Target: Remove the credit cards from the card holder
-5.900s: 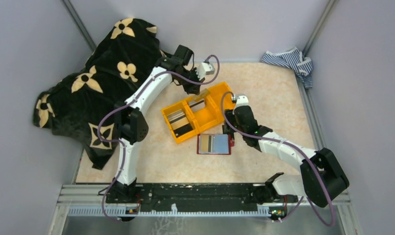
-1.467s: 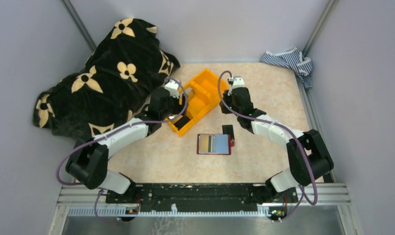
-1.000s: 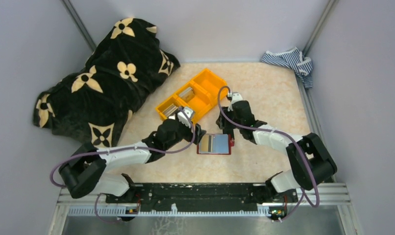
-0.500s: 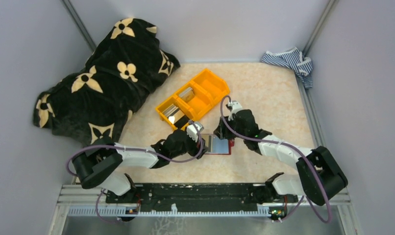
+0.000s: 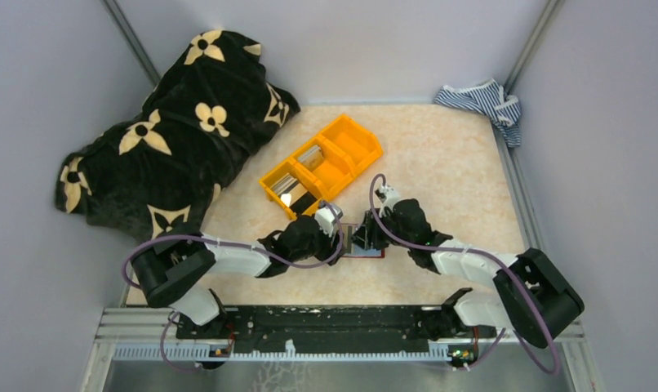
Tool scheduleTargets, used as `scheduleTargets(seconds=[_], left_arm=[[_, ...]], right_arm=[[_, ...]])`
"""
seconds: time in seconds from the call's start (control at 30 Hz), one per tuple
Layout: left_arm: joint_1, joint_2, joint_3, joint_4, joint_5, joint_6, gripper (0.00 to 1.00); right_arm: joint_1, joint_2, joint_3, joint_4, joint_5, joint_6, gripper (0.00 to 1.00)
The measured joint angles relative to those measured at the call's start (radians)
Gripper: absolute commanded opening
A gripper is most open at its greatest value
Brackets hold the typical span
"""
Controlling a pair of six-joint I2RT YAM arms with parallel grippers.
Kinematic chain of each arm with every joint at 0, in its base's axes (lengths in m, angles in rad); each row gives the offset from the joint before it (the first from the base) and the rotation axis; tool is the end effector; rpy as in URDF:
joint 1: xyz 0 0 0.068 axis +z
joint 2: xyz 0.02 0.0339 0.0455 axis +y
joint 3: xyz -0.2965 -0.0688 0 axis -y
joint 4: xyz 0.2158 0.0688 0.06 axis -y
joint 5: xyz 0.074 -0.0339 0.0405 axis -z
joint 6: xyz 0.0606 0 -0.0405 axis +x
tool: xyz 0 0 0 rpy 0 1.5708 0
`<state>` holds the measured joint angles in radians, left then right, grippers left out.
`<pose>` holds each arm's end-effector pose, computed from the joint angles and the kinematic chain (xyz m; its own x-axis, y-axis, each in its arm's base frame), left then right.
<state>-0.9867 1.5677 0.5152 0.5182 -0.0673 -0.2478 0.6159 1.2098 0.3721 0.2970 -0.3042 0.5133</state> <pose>0.1654 -0.2429 0.1838 -0.4686 0.2650 -0.8427 0.7071 0.6844 -0.1779 0.1669 0.1403 0.2028 -0.7396 0.0505 -0.6711 -0.4564 0.6952 0.5553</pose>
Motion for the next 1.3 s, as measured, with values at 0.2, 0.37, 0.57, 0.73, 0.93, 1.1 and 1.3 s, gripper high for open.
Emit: scheduleTargets(seconds=[0.2, 0.37, 0.57, 0.73, 0.93, 1.1, 1.3], left_arm=[[0.0, -0.006, 0.001, -0.017, -0.035, -0.007, 0.67], [0.0, -0.033, 0.0, -0.072, -0.075, -0.006, 0.68], [0.0, -0.071, 0.0, -0.125, -0.091, -0.006, 0.69], [0.0, -0.119, 0.001, -0.153, -0.1, -0.006, 0.71], [0.0, -0.147, 0.0, -0.16, -0.105, -0.006, 0.71], [0.0, -0.116, 0.0, -0.153, -0.105, -0.006, 0.71], [0.0, -0.039, 0.012, -0.127, -0.1, -0.014, 0.71]], right_arm=[[0.01, 0.079, 0.001, 0.062, -0.011, 0.013, 0.47], [0.01, 0.161, 0.0, 0.122, -0.027, 0.038, 0.46], [0.01, 0.208, -0.012, 0.191, -0.032, 0.063, 0.44], [-0.023, 0.208, -0.045, 0.23, -0.034, 0.09, 0.37], [-0.173, 0.176, -0.071, 0.214, -0.054, 0.117, 0.36], [-0.207, 0.146, -0.071, 0.166, -0.057, 0.107, 0.36], [-0.206, 0.144, -0.071, 0.158, -0.093, 0.106, 0.39]])
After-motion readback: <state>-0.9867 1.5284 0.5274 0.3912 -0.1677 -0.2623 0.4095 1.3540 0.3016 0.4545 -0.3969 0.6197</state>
